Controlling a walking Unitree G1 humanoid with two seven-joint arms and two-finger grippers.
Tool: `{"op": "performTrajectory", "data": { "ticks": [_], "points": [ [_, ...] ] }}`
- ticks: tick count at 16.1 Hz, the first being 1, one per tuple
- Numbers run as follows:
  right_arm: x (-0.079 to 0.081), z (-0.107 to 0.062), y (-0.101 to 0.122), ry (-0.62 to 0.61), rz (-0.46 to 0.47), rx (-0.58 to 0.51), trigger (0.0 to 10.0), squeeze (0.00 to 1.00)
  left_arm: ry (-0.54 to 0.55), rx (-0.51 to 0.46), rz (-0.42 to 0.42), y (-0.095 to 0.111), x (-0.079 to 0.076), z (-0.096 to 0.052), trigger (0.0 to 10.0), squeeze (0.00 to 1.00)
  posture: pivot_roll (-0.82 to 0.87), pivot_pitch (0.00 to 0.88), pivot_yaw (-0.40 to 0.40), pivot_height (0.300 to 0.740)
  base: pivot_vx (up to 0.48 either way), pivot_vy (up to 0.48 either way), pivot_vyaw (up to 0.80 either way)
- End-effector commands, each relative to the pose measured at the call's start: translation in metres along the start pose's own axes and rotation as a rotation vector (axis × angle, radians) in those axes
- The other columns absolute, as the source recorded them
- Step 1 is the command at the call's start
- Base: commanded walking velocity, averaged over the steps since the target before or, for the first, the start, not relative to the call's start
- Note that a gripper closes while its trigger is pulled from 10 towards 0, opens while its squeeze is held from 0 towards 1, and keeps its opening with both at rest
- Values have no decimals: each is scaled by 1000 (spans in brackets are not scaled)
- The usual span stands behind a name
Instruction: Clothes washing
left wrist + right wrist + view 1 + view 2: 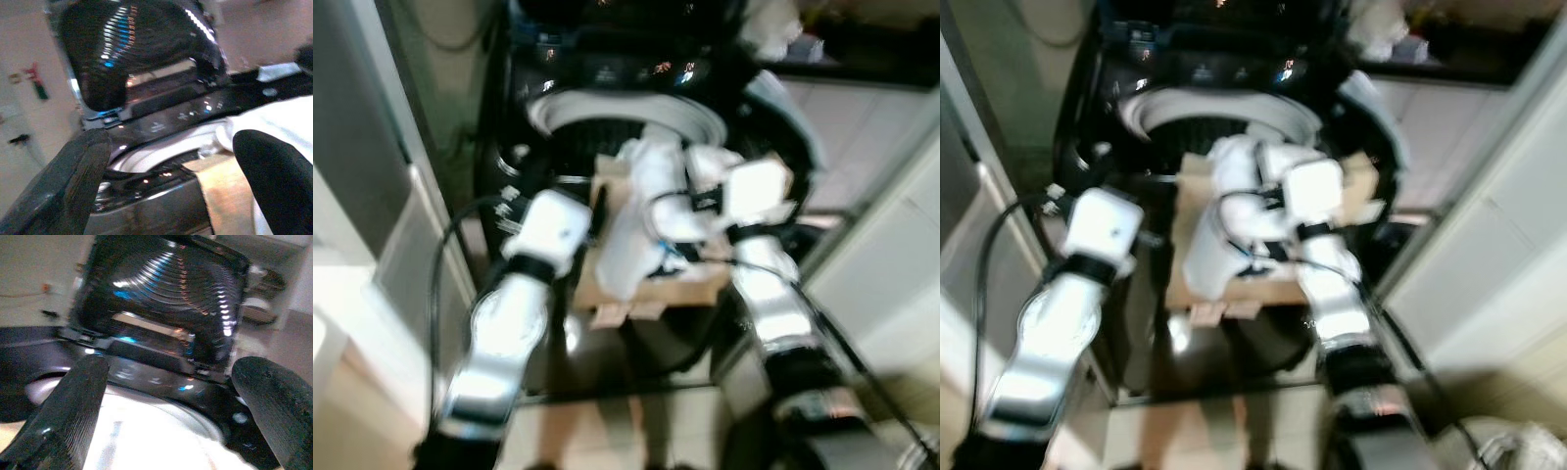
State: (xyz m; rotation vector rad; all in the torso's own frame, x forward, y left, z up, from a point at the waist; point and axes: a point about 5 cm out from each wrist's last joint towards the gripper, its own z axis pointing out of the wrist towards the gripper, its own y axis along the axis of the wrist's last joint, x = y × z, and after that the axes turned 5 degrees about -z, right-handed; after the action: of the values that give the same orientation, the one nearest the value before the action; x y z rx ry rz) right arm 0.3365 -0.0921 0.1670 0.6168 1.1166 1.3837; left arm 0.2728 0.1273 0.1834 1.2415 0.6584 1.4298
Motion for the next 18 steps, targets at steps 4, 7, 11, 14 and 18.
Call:
{"op": "performTrajectory", "data": {
  "ticks": [4, 7, 11, 14, 18],
  "points": [
    [2, 10, -27, 37, 139, 209, 10000, 0, 27, -7, -25, 3, 0, -1, 10000, 0, 69, 0, -61, 740, 0, 0, 0],
    [7, 10, -44, 42, 131, 311, 10000, 0, 31, 5, -29, 4, 1, -8, 10000, 0, 89, 0, -49, 740, 0, 0, 0],
    [28, 19, -51, 83, 190, 435, 10000, 0, 34, 47, -17, 7, 5, -28, 10000, 0, 153, 41, -39, 740, 0, 0, 0],
    [25, 29, -47, 72, 113, 442, 10000, 0, 48, 77, -4, 9, 9, -40, 10000, 0, 198, 70, -49, 740, 0, 0, 0],
    [7, 38, -47, -24, -10, 521, 10000, 0, 73, 107, 3, 13, 13, -52, 10000, 0, 233, 105, -64, 740, 0, 0, 0]
  ]
}}
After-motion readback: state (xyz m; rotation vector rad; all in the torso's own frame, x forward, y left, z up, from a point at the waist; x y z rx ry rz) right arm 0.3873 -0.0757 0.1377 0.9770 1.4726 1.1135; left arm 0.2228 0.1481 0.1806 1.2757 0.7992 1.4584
